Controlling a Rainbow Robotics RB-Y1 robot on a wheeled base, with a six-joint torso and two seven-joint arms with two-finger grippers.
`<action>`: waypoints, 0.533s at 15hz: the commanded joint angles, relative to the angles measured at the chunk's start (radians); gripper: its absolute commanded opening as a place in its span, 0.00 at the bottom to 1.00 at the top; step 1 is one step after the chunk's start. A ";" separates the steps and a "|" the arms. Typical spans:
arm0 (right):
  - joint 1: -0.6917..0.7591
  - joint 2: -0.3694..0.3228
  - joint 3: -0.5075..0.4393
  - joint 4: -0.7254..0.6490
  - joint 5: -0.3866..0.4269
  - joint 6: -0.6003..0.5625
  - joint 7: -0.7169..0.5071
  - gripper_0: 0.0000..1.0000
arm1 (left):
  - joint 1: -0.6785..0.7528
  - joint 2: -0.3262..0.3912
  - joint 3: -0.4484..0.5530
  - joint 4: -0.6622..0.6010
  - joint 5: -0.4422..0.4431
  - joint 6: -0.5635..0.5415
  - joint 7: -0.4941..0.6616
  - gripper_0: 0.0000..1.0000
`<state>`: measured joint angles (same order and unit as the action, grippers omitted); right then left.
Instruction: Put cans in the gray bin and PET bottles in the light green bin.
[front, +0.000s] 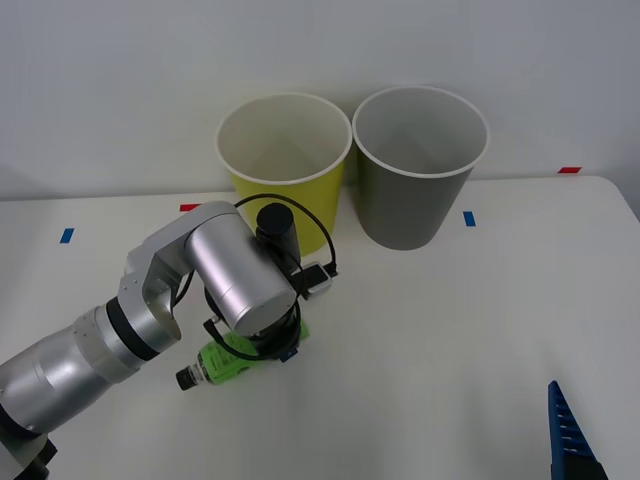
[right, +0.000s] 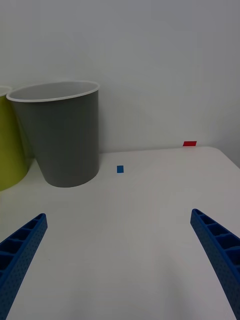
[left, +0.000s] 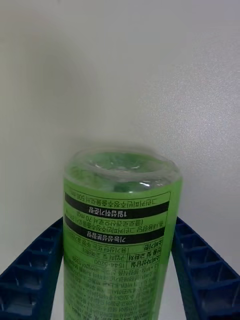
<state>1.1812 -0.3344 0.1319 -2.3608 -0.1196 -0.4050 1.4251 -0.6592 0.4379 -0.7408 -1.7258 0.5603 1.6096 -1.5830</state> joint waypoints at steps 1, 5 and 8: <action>0.000 0.000 0.000 0.000 0.000 0.000 0.000 1.00 | 0.001 0.001 0.000 -0.002 0.001 0.001 -0.008 0.00; 0.000 0.000 0.000 0.000 0.000 0.000 0.000 1.00 | 0.001 -0.001 0.000 -0.002 0.003 0.001 -0.006 0.00; 0.000 0.000 0.000 0.000 0.000 0.000 0.000 1.00 | 0.003 -0.001 0.000 -0.017 -0.003 0.001 0.006 0.00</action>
<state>1.1812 -0.3344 0.1319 -2.3608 -0.1196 -0.4050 1.4251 -0.6565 0.4376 -0.7409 -1.7322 0.5616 1.6106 -1.5810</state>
